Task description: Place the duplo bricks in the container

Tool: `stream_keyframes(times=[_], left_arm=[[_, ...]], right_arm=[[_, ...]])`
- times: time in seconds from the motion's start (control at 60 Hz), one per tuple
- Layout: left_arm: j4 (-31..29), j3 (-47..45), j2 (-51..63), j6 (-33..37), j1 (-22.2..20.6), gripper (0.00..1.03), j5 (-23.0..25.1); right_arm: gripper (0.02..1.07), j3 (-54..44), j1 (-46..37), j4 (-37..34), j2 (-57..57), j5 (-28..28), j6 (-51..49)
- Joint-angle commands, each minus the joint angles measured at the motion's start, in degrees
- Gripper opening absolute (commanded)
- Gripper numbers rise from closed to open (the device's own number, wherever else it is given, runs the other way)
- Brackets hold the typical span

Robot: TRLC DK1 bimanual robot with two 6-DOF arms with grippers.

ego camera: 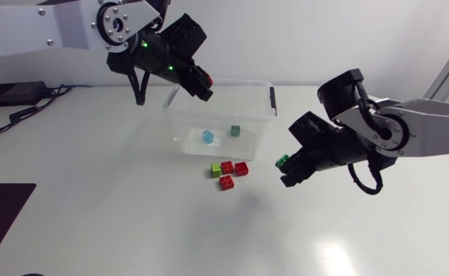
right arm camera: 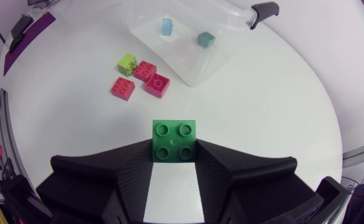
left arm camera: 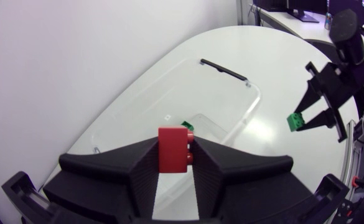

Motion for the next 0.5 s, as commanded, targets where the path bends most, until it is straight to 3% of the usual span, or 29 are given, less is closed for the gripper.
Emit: stream_keyframes(times=[0.0, 0.117, 0.183, 0.25, 0.3, 0.4, 0.483], left_arm=[[0.6, 2.9, 5.2, -2.3, 1.4, 0.23, 0.2], [0.9, 5.6, 9.7, -2.6, 2.1, 0.29, -0.5], [1.8, 6.3, 11.4, -2.9, 2.3, 0.44, -1.4], [2.3, 6.9, 12.9, -3.4, 2.6, 0.73, -2.6], [3.1, 6.4, 12.9, -3.5, 2.5, 0.86, -3.8], [4.6, 5.0, 11.9, -3.7, 2.6, 0.97, -5.0], [5.3, 3.3, 9.5, -4.5, 3.0, 0.98, -5.0]], right_arm=[[0.3, 3.3, 0.8, -1.5, -1.0, 0.3, 2.1], [0.3, 6.4, 1.5, -2.8, -0.2, 0.8, 2.8], [0.3, 8.4, 2.3, -3.1, 0.5, 1.1, 3.4], [0.3, 10.7, 2.8, -3.8, 1.5, 1.2, 4.0], [0.3, 12.4, 3.2, -4.4, 2.3, 1.3, 4.3], [0.3, 15.7, 3.5, -5.1, 3.9, 1.8, 4.6], [0.3, 19.4, 3.7, -5.9, 6.2, 2.1, 4.8]])
